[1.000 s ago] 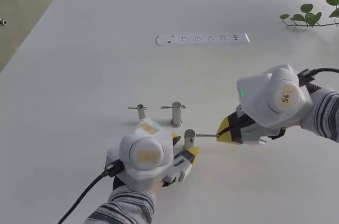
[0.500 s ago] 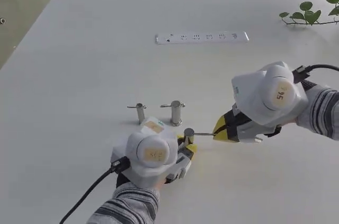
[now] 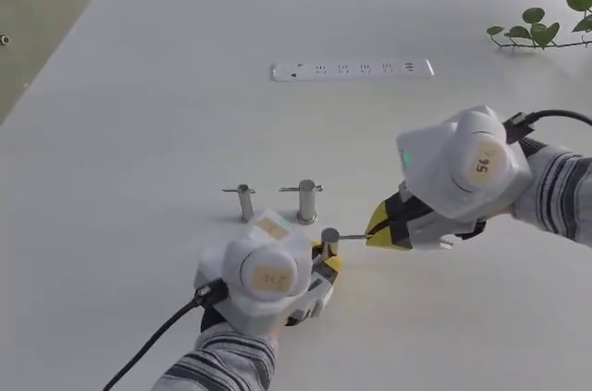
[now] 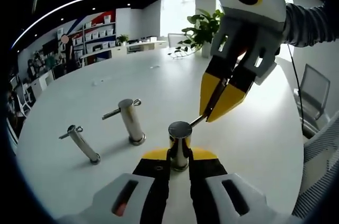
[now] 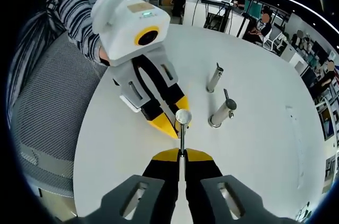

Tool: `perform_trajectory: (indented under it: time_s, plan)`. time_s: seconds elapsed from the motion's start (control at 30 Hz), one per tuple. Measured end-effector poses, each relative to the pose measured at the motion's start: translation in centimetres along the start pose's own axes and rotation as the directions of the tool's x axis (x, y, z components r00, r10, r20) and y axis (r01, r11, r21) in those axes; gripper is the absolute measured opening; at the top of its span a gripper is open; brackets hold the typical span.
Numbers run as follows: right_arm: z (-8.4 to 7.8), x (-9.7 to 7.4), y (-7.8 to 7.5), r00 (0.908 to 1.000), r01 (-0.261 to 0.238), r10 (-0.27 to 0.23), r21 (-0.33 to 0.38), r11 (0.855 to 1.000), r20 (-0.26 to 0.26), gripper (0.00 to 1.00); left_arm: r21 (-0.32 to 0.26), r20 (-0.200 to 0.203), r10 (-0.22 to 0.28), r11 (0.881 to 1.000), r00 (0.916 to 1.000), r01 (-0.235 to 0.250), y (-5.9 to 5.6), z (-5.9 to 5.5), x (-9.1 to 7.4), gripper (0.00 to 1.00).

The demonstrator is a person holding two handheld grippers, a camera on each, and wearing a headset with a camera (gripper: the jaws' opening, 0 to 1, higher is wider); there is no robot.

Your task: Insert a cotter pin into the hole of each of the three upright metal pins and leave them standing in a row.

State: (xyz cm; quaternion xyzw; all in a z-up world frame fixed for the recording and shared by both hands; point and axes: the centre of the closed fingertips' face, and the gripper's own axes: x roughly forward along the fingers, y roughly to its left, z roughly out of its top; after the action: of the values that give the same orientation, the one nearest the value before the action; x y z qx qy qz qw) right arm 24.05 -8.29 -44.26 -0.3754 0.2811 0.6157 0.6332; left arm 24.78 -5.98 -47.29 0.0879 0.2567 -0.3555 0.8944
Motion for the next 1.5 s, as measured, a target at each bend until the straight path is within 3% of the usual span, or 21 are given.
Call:
perform_trajectory:
  time_s: [1.0, 1.3, 1.5]
  plan:
    - [1.5, 1.5, -0.2, 0.9998, 0.018, -0.018, 0.045, 0.999, 0.005, 0.00, -0.089, -0.003, 0.064, 0.994, 0.9980, -0.064, 0.3, -0.4, 0.3, 0.10]
    - [1.8, 1.6, -0.2, 0.9996, 0.023, -0.024, 0.027, 0.999, 0.012, 0.00, -0.100, -0.004, 0.074, 0.992, 0.9973, -0.074, 0.3, -0.4, 0.3, 0.10]
    - [1.5, 1.0, -0.7, 0.9982, 0.049, -0.052, 0.090, 0.995, 0.031, 0.03, -0.107, -0.005, 0.079, 0.991, 0.9969, -0.079, 0.2, -0.5, 0.4, 0.10]
